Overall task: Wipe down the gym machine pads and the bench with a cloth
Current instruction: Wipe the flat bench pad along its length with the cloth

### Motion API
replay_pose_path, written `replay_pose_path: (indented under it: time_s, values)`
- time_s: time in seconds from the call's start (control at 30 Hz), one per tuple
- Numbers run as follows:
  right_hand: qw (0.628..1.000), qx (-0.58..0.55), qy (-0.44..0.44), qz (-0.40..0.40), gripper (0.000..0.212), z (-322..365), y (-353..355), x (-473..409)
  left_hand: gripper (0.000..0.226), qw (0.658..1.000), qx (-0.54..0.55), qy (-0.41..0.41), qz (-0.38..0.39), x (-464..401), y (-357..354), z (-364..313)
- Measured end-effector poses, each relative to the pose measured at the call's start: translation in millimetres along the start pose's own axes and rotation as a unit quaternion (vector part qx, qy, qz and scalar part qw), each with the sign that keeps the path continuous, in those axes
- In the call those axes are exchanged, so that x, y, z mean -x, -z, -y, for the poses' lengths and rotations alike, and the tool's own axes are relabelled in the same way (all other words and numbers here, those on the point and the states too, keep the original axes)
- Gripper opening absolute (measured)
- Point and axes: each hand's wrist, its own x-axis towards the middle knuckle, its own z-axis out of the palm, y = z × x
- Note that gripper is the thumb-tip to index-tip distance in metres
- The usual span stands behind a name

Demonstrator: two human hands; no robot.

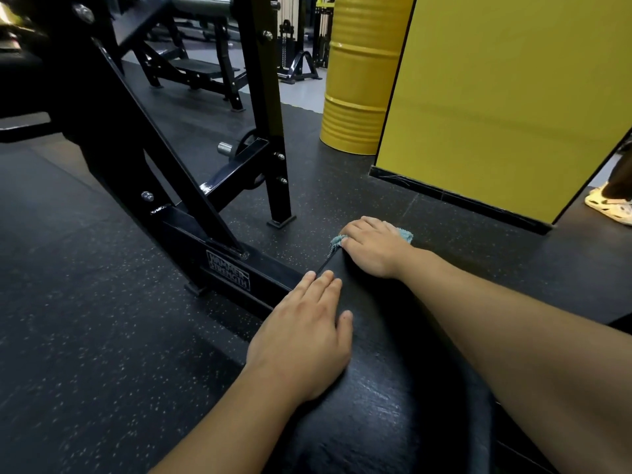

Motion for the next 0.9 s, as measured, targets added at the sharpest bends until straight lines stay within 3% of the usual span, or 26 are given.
replay_pose_path:
  time_s: [0.63,0.9]
  values:
    - [0.996,0.000,0.081,0.033,0.045,63.0,-17.6,64.9,0.055,0.998,0.031,0.048,-0.039,55.5,13.0,11.4]
    - [0.995,-0.001,0.090,0.032,0.043,92.0,-21.5,89.8,0.050,0.991,0.055,0.112,-0.049,90.3,21.3,20.1]
